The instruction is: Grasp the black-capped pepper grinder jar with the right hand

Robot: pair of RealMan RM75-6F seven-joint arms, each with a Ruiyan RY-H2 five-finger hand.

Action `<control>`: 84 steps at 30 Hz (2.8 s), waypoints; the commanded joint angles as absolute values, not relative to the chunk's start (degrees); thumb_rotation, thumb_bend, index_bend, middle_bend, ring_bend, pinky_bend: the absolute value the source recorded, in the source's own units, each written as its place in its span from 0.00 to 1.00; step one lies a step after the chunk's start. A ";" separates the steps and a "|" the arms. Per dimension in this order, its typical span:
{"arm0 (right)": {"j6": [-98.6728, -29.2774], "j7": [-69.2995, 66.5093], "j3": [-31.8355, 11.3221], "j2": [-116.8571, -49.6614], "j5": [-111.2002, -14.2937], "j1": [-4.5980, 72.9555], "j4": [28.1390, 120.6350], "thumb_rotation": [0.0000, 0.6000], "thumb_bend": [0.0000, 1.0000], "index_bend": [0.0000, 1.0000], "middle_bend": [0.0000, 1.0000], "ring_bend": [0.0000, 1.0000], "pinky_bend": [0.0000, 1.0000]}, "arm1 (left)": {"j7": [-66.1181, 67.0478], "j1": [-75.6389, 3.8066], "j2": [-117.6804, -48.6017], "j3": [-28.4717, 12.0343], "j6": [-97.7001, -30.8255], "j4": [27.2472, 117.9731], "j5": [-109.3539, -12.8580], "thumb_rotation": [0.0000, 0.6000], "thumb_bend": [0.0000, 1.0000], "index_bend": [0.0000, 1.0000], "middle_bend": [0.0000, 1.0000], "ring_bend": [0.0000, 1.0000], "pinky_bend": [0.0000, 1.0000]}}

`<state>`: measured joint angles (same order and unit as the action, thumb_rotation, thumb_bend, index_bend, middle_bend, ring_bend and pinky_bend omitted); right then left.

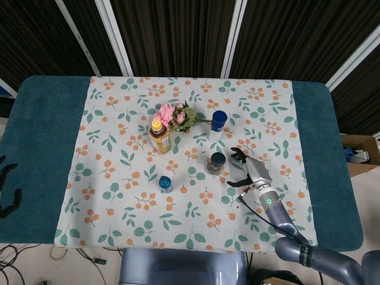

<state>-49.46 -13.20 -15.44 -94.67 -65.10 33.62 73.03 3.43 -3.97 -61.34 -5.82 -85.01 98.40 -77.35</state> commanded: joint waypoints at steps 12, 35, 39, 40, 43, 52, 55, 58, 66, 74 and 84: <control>-49.59 -9.01 -16.81 -101.90 -63.57 37.65 65.05 1.00 0.30 0.29 0.36 0.31 0.24 | 3.39 -4.05 -61.20 -6.09 -84.68 98.43 -76.63 1.00 0.47 0.17 0.03 0.03 0.00; -45.08 -7.56 -16.90 -102.05 -61.40 39.68 65.87 1.00 0.29 0.30 0.35 0.25 0.23 | 3.55 -4.26 -61.23 -6.36 -84.16 98.61 -75.72 1.00 0.48 0.17 0.03 0.04 0.00; -45.11 -7.70 -17.05 -102.14 -61.15 39.77 66.30 1.00 0.29 0.29 0.35 0.25 0.23 | 3.55 -4.27 -61.20 -6.40 -84.14 98.67 -75.63 1.00 0.48 0.17 0.03 0.04 0.00; -45.14 -7.66 -17.07 -102.15 -61.09 39.80 66.44 1.00 0.29 0.29 0.35 0.25 0.23 | 3.50 -4.26 -61.20 -6.40 -84.15 98.69 -75.62 1.00 0.48 0.17 0.03 0.04 0.00; -45.26 -7.62 -17.15 -102.17 -61.00 39.89 67.06 1.00 0.28 0.29 0.35 0.25 0.23 | 3.43 -4.26 -61.17 -6.42 -84.13 98.68 -75.58 1.00 0.48 0.17 0.03 0.04 0.00; -46.07 -7.43 -18.04 -103.27 -60.40 40.63 67.01 1.00 0.27 0.29 0.36 0.28 0.23 | 3.29 -4.26 -61.11 -6.44 -84.06 98.79 -75.48 1.00 0.48 0.17 0.03 0.04 0.00; -46.27 -7.60 -18.11 -103.61 -60.74 40.88 66.56 1.00 0.27 0.30 0.36 0.29 0.23 | 3.28 -4.27 -61.11 -6.45 -84.06 98.78 -75.48 1.00 0.48 0.17 0.03 0.04 0.00; -46.19 -7.63 -18.06 -103.82 -60.80 41.05 66.26 1.00 0.27 0.30 0.37 0.31 0.24 | 3.31 -4.29 -61.09 -6.46 -84.00 98.79 -75.41 1.00 0.48 0.17 0.03 0.04 0.00; -47.05 -4.78 -17.20 -104.68 -60.61 41.35 64.66 1.00 0.33 0.35 0.38 0.36 0.35 | 3.23 -4.33 -60.97 -6.45 -83.84 98.88 -75.32 1.00 0.48 0.17 0.03 0.04 0.00; -47.77 -3.85 -18.00 -104.95 -59.22 41.33 65.47 1.00 0.45 0.41 0.45 0.45 0.48 | 3.10 -4.33 -60.84 -6.44 -83.64 99.07 -75.09 1.00 0.48 0.17 0.03 0.04 0.00; -48.74 -7.12 -19.03 -101.79 -60.34 40.02 71.04 1.00 0.46 0.41 0.45 0.45 0.49 | 3.07 -4.34 -60.79 -6.46 -83.70 99.02 -75.15 1.00 0.48 0.17 0.03 0.04 0.00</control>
<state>-48.41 -6.36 -18.71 -102.52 -60.00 40.38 70.03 3.07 -4.34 -60.79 -6.46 -83.71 99.02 -75.15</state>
